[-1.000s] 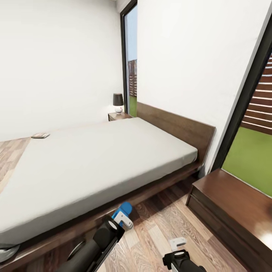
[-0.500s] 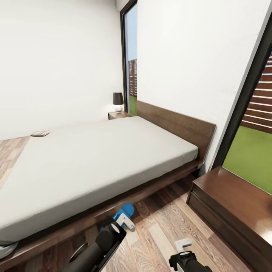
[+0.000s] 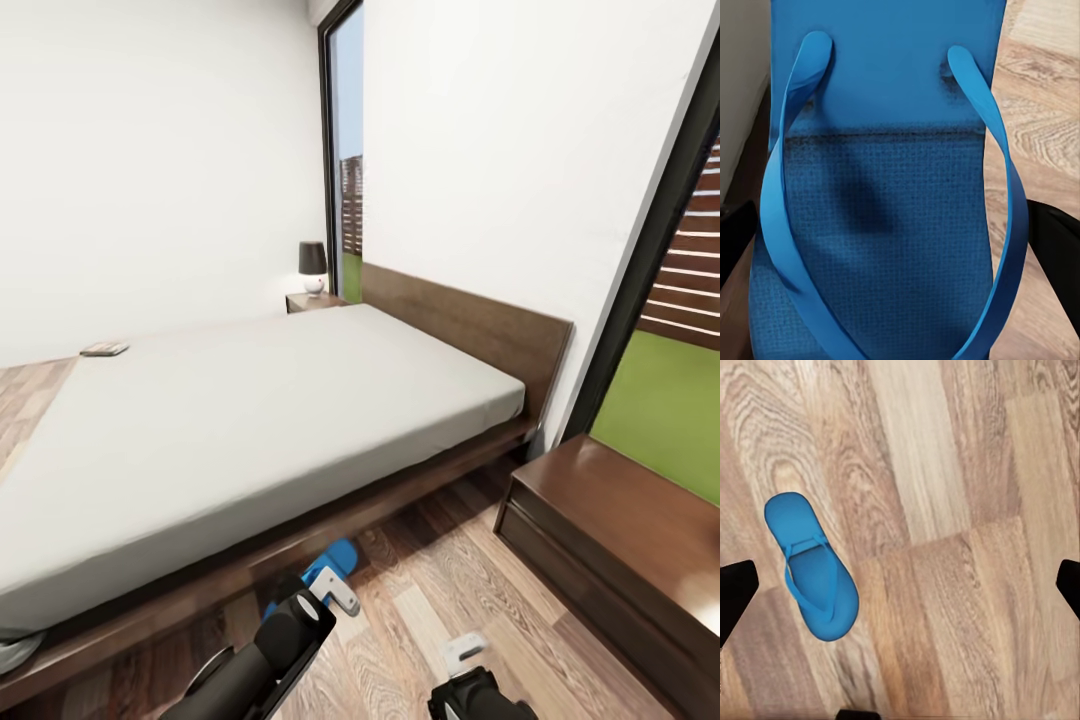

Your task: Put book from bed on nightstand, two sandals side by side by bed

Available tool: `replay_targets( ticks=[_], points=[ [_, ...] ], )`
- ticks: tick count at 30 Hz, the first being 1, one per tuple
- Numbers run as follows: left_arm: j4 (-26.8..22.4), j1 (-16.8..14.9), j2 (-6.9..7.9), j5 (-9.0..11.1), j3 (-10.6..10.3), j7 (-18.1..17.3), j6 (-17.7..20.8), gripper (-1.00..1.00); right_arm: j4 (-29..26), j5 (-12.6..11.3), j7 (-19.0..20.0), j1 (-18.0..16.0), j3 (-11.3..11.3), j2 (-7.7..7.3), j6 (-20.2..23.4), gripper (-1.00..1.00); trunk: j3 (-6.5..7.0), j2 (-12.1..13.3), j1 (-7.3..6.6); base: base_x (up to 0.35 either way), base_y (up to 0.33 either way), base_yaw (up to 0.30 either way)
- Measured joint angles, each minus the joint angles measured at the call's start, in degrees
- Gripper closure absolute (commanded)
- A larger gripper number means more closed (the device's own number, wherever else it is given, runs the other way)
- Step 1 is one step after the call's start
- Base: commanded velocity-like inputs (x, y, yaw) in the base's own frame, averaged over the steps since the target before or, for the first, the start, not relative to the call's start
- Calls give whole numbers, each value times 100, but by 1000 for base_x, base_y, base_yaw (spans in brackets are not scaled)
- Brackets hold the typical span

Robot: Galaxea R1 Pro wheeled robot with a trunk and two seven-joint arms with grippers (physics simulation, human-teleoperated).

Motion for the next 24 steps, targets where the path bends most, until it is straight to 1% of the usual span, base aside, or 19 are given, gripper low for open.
replay_targets(
  ticks=[5, 12, 20, 24],
  points=[
    [0, -2, 5, 0, -5, 4, 0, 100, -14, 7, -1, -3, 81, 34, 128, -100, -90, -201, 110, 0, 0, 0],
    [0, -2, 6, -1, -7, 14, 0, 100, -18, 6, -1, -43, 94, 10, 150, -100, -215, -481, 264, 0, 0, 0],
    [8, 2, 13, -8, -6, 307, -1, 100, -19, 4, 0, -84, 96, 21, 119, -100, -359, -802, 439, 0, 0, 0],
    [20, 5, 8, -7, -6, 349, -2, 100, -28, 1, 6, -87, 95, 22, 108, -100, -431, -963, 527, 0, 0, 0]
  ],
)
